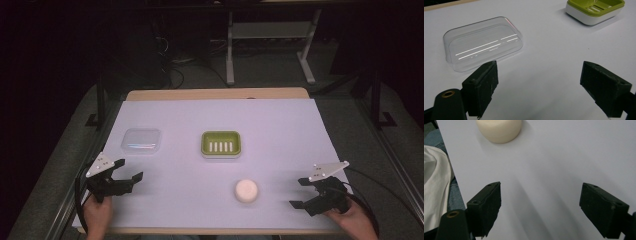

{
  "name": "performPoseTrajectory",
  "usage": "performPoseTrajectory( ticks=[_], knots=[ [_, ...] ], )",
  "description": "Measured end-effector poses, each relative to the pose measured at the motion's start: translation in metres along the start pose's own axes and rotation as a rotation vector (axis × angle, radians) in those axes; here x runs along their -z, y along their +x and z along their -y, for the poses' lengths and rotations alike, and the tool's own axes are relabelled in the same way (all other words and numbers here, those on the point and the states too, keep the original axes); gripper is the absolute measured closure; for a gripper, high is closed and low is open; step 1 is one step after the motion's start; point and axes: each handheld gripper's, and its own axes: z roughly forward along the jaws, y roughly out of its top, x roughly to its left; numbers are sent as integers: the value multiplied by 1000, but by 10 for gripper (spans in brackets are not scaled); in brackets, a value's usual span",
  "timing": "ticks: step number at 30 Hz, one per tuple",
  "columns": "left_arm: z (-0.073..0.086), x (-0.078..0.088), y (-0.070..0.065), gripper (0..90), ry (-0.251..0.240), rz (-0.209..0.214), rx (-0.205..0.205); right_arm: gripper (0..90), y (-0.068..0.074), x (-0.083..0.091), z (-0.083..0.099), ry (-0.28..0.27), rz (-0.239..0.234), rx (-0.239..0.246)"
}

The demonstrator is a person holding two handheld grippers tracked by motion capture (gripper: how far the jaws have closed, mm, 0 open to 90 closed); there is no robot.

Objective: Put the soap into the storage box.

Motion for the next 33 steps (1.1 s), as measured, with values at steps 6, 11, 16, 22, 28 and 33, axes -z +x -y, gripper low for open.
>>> performPoseTrajectory(
  ticks=[6, 11, 16, 22, 28, 33],
  knots=[
    [0, 0, 0, 145, 5, 1, -1, 181, 3, 2, -4, -6, -1, 14],
    [0, 1, 0, 145, -3, -3, -3, 174, 8, 0, -12, 14, -5, 37],
    [0, 2, 0, 145, 2, -6, -1, 170, 7, -4, -20, 26, -16, 45],
    [0, 1, -1, 145, 2, -3, -3, 170, 10, -6, -31, 33, -23, 70],
    [0, 2, -1, 145, -4, -6, 0, 163, 14, -6, -40, 34, -28, 95],
    [0, 2, -1, 145, -1, -7, -2, 163, 16, -9, -44, 44, -30, 93]
  ],
)
